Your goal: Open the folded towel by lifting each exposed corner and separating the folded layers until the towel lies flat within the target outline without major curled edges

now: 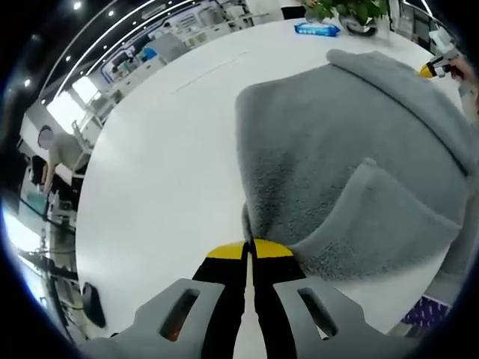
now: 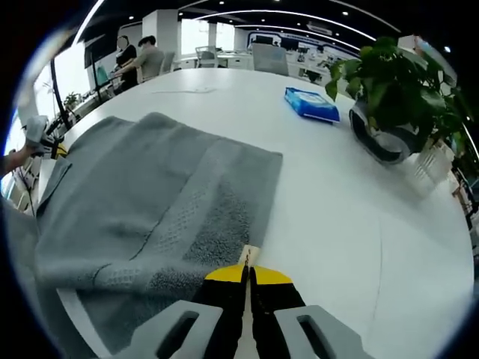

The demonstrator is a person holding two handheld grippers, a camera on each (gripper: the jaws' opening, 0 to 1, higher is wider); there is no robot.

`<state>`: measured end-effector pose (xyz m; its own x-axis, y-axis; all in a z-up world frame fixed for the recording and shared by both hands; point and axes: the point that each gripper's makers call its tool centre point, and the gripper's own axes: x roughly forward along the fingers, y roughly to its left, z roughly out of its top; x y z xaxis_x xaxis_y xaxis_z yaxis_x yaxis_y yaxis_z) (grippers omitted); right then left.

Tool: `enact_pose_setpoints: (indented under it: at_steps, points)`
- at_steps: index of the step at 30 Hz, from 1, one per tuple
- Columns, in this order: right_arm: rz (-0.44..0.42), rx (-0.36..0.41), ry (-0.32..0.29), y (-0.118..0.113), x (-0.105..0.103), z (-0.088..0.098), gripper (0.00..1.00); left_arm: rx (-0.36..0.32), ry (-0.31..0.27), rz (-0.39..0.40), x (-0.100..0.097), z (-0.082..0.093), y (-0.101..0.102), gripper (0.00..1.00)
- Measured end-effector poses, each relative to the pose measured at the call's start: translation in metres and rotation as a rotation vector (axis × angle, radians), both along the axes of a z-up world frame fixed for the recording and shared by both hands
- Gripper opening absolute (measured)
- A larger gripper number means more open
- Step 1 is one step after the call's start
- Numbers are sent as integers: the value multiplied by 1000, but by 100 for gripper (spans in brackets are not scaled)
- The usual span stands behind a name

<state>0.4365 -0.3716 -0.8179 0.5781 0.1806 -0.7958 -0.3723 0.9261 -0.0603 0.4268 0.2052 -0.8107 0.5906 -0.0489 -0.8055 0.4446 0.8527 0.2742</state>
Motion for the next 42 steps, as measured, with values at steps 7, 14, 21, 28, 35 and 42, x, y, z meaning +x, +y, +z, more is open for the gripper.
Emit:
enact_pose_setpoints:
  at_steps: [7,14,21,28,35,42]
  points:
    - [-13,-21,6,-14,-1,0,0,4,5,13,1,0,9,1]
    - [-27,-29,11,-24,-2,0,0,7,8,23,1,0,14,1]
    - [-36,-38,15,-31,-3,0,0,14,11,27,1,0,20,1]
    - [-46,-47,18,-39,-4,0,0,25,14,30,1,0,26,1]
    - [-53,-61,24,-47,-6,0,0,33,15,34,1,0,32,1]
    - [-59,-76,30,-56,-8,0,0,44,17,39,1,0,40,1]
